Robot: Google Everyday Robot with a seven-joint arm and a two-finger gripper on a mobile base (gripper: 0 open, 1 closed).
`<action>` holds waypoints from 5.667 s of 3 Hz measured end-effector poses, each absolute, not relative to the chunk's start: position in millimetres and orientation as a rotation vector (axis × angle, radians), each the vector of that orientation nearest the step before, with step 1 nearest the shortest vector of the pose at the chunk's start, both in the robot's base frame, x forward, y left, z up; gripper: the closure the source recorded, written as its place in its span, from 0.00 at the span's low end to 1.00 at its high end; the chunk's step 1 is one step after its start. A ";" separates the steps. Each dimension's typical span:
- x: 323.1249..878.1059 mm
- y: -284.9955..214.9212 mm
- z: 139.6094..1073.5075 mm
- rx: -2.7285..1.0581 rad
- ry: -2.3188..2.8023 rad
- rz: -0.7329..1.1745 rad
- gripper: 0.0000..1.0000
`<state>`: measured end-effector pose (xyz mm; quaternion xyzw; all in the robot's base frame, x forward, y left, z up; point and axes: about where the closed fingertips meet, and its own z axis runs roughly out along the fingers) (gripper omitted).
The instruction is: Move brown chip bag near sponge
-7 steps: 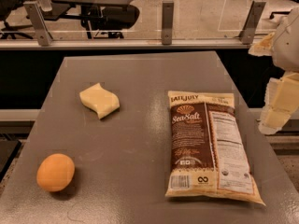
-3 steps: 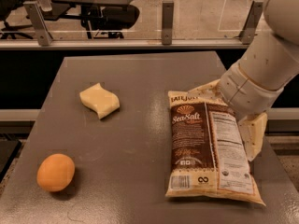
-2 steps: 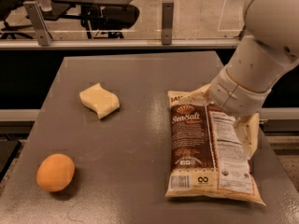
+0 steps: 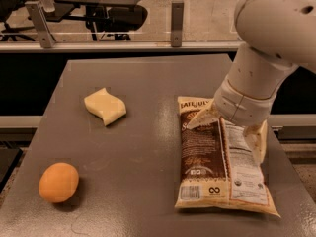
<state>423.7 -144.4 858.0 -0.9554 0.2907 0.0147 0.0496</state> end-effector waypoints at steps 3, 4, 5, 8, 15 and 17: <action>419.0 -127.4 879.4 -2.911 0.872 0.038 0.88; 422.4 -104.5 901.3 -2.808 0.986 0.059 1.00; 427.2 -74.7 922.6 -2.688 1.079 0.125 1.00; 395.8 -6.3 932.9 -2.492 1.156 0.425 1.00; 465.4 2.6 900.3 -2.309 1.311 0.460 0.12; 464.5 4.1 901.1 -2.312 1.306 0.456 0.00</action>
Offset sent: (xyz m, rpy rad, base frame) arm -0.0152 0.0048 0.0135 -0.0253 0.0391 0.0563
